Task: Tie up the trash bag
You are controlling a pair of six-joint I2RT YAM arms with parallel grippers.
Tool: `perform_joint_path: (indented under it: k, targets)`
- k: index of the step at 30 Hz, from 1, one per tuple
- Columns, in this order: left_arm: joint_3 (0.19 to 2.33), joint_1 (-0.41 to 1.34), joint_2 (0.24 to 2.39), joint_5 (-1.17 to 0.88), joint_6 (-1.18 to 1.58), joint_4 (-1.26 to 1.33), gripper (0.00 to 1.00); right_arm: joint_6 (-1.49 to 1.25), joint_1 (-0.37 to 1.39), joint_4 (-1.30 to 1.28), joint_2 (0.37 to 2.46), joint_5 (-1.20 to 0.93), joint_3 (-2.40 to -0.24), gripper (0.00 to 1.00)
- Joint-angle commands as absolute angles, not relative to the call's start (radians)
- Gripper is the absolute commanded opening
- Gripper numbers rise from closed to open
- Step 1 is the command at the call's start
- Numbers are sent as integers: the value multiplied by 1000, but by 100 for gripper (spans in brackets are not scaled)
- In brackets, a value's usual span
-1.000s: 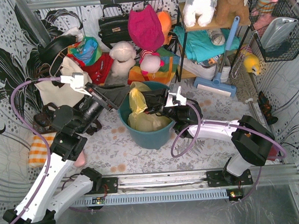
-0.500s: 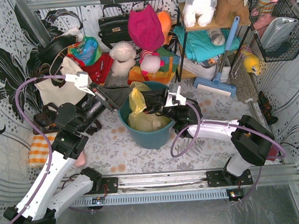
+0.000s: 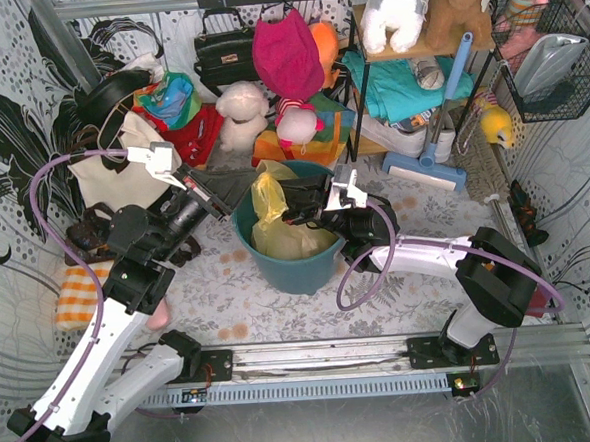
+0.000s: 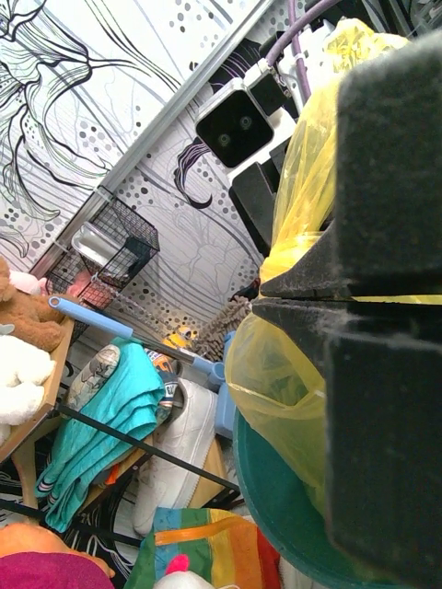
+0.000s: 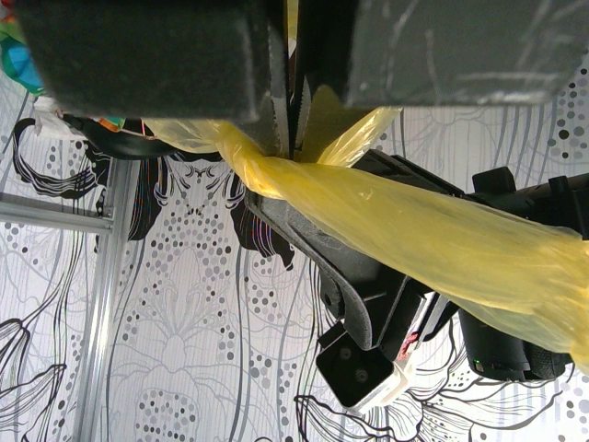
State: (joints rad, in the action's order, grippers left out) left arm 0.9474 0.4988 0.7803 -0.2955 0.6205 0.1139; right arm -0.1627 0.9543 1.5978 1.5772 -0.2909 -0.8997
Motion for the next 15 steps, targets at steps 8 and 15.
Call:
perform_joint_path:
  k: [8,15]
  targets:
    - [928,504,760,-294,629,258,0,-156,964,1607,1586,-265,-864,7]
    - [944,505,775,-310,626,310,0,-156,964,1601,1527,-249,-805,23]
